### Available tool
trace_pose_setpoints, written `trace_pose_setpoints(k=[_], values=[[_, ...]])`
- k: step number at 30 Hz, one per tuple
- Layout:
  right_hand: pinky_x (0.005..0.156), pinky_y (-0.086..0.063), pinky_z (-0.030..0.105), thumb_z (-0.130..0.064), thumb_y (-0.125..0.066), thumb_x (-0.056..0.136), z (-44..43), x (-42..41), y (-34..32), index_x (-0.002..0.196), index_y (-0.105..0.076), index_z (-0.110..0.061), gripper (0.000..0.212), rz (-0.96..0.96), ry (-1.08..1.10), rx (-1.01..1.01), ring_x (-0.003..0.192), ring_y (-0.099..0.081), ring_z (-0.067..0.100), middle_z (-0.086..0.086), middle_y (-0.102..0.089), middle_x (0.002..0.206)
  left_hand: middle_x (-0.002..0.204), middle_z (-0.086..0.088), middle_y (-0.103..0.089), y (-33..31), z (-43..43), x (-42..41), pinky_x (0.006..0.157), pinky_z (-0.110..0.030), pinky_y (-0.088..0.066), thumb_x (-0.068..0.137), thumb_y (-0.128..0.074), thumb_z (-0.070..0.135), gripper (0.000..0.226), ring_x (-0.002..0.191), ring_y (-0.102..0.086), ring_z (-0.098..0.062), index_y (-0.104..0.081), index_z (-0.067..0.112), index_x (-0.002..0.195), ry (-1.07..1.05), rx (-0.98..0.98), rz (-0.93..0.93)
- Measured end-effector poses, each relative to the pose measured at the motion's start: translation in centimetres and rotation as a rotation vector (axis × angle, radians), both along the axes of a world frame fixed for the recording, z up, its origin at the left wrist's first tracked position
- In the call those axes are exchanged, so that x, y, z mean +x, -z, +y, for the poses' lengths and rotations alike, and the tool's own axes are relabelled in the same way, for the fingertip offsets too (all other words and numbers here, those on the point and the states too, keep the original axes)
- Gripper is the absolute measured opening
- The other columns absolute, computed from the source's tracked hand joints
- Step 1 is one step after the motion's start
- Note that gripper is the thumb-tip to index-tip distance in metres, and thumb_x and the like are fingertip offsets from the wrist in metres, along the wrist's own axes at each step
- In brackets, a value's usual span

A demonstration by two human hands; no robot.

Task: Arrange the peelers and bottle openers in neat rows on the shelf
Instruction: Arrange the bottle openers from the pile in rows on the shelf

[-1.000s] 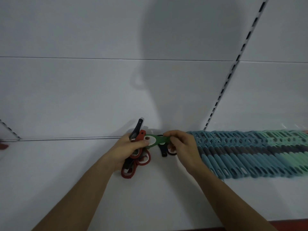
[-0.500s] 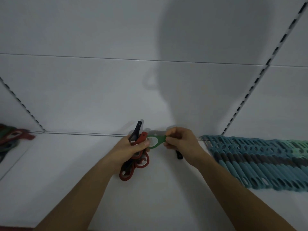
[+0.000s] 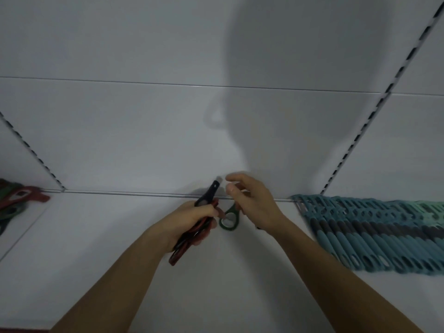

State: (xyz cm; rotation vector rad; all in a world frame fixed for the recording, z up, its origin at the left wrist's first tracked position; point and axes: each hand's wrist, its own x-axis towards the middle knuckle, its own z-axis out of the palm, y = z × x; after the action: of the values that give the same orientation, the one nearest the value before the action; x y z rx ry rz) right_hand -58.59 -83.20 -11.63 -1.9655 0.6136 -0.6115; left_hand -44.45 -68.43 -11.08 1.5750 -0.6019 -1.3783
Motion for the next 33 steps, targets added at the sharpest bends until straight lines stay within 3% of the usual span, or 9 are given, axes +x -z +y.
trace_pose_setpoints(k=[4, 9, 13, 16, 20, 22, 25, 28, 33], values=[[0.07, -0.056, 0.025, -0.006, -0.065, 0.096, 1.0, 0.4, -0.8, 0.105, -0.07, -0.011, 0.011, -0.142, -0.103, 0.172, 0.079, -0.069, 0.021, 0.007, -0.071, 0.095, 0.074, -0.005, -0.057, -0.4, -0.7, -1.2, 0.046, -0.027, -0.037, 0.074, -0.075, 0.034, 0.055, 0.055, -0.048, -0.015, -0.063, -0.001, 0.115, 0.127, -0.013, -0.006], [0.057, -0.05, 0.026, -0.002, -0.057, 0.099, -0.4, -0.4, -1.7, 0.102, -0.067, -0.007, 0.011, -0.448, 0.304, 0.34, 0.059, -0.057, 0.013, 0.004, -0.066, 0.077, 0.072, 0.0, -0.053, -0.1, -1.0, -0.9, 0.042, -0.022, -0.035, 0.085, -0.073, 0.035, 0.041, 0.051, -0.041, -0.012, -0.07, 0.011, 0.118, -0.026, -0.03, 0.335], [0.06, -0.052, 0.028, -0.001, -0.06, 0.098, 0.1, -2.0, -1.4, 0.108, -0.071, -0.013, 0.019, -0.341, -0.112, 0.496, 0.059, -0.057, 0.017, 0.007, -0.066, 0.08, 0.088, -0.008, -0.06, 0.2, -1.4, -1.0, 0.049, -0.026, -0.05, 0.094, -0.065, 0.037, 0.034, 0.067, -0.059, -0.018, -0.066, 0.006, 0.107, -0.274, -0.077, 0.669], [0.066, -0.055, 0.029, -0.001, -0.067, 0.093, 2.0, -1.8, -0.6, 0.107, -0.073, -0.013, 0.019, -0.228, -0.259, 0.348, 0.065, -0.064, 0.019, 0.011, -0.069, 0.078, 0.095, -0.016, -0.072, 0.2, -1.8, -1.7, 0.062, -0.036, -0.059, 0.097, -0.058, 0.044, 0.046, 0.077, -0.072, -0.03, -0.076, 0.002, 0.098, -0.336, -0.073, 0.673], [0.076, -0.049, 0.016, -0.019, -0.076, 0.089, 2.8, -0.7, 0.6, 0.101, -0.074, -0.031, 0.018, -0.096, -0.06, -0.03, 0.084, -0.061, 0.003, -0.01, -0.067, 0.097, 0.105, -0.016, -0.073, -0.4, -1.3, -2.2, 0.083, -0.05, -0.057, 0.081, -0.074, 0.055, 0.048, 0.088, -0.072, -0.035, -0.079, 0.011, 0.098, -0.15, -0.088, 0.791], [0.074, -0.05, 0.018, -0.021, -0.079, 0.087, 2.6, -0.7, 1.0, 0.097, -0.072, -0.035, 0.018, -0.081, 0.021, -0.045, 0.084, -0.061, 0.005, -0.016, -0.063, 0.096, 0.115, -0.014, -0.072, -0.6, -1.1, -2.1, 0.089, -0.049, -0.056, 0.073, -0.084, 0.056, 0.056, 0.098, -0.071, -0.035, -0.078, 0.013, 0.11, -0.086, -0.122, 0.74], [0.066, -0.055, 0.023, -0.021, -0.077, 0.088, 2.3, -0.9, 1.3, 0.103, -0.073, -0.027, 0.017, -0.078, -0.005, 0.034, 0.078, -0.066, 0.012, -0.011, -0.07, 0.091, 0.116, -0.015, -0.072, -0.4, -1.1, -2.3, 0.071, -0.037, -0.058, 0.075, -0.082, 0.024, 0.04, 0.1, -0.071, -0.032, -0.077, 0.01, 0.112, -0.062, -0.139, 0.583], [0.076, -0.055, 0.026, -0.013, -0.068, 0.094, 1.6, -1.2, 1.1, 0.101, -0.072, -0.023, 0.012, -0.172, 0.079, 0.048, 0.083, -0.067, 0.01, -0.011, -0.072, 0.093, 0.1, -0.015, -0.068, -0.4, -1.2, -2.1, 0.052, -0.03, -0.05, 0.077, -0.062, 0.0, 0.046, 0.071, -0.066, -0.025, -0.066, 0.012, 0.121, -0.154, -0.16, 0.529], [0.066, -0.047, 0.013, -0.006, -0.063, 0.093, -1.5, -5.0, 1.4, 0.094, -0.071, -0.022, 0.018, 0.038, 0.31, -0.124, 0.075, -0.062, 0.003, -0.006, -0.07, 0.09, 0.088, -0.006, -0.058, -1.2, -1.0, -0.6, 0.056, -0.033, -0.045, 0.074, -0.065, 0.012, 0.048, 0.065, -0.051, -0.017, -0.063, 0.031, 0.118, 0.06, -0.199, -0.2]])
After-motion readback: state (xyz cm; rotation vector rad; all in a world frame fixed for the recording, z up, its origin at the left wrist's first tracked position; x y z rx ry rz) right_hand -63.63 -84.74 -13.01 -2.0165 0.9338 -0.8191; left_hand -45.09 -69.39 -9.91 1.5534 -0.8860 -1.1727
